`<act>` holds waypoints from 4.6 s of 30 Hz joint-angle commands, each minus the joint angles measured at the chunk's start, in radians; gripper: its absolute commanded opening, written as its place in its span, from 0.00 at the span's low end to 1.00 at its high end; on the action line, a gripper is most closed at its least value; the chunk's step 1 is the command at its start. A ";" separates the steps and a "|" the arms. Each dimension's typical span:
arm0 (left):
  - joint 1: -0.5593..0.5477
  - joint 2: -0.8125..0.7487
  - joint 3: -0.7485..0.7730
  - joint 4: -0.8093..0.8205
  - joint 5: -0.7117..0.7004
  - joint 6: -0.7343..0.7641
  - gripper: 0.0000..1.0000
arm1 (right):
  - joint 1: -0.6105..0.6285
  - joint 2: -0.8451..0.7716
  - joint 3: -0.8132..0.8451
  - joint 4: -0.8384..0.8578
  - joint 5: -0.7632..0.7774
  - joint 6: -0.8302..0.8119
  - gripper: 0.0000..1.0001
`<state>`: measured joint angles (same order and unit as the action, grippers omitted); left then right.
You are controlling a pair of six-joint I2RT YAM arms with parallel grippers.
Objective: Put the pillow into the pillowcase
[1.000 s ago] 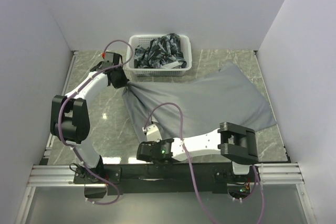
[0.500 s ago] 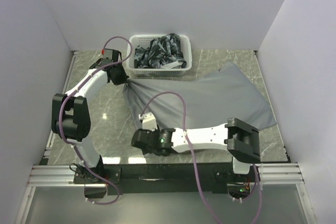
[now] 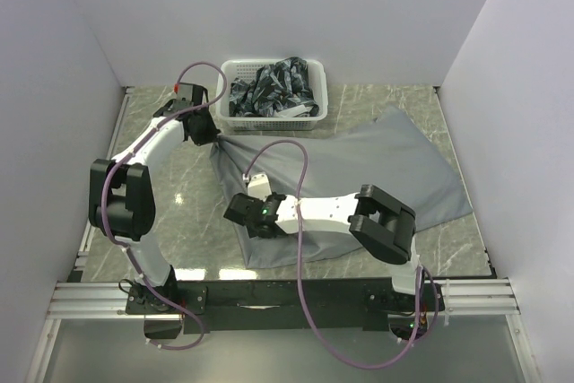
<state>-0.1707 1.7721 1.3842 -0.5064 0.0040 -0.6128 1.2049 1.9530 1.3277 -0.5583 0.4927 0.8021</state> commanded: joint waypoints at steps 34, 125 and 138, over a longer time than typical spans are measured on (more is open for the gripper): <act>0.031 0.039 0.099 -0.012 -0.002 0.024 0.01 | 0.041 -0.253 -0.139 -0.006 0.069 0.019 0.00; 0.204 0.230 0.357 -0.064 -0.059 -0.047 0.32 | 0.252 0.147 0.392 0.285 -0.430 -0.273 0.13; 0.237 -0.061 0.259 -0.027 -0.111 -0.108 0.99 | 0.219 -0.136 0.214 0.256 -0.364 -0.288 1.00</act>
<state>0.0822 1.8584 1.6653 -0.5896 -0.1112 -0.7044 1.4342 2.0174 1.6230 -0.3183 0.0994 0.5037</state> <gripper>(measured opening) 0.986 0.963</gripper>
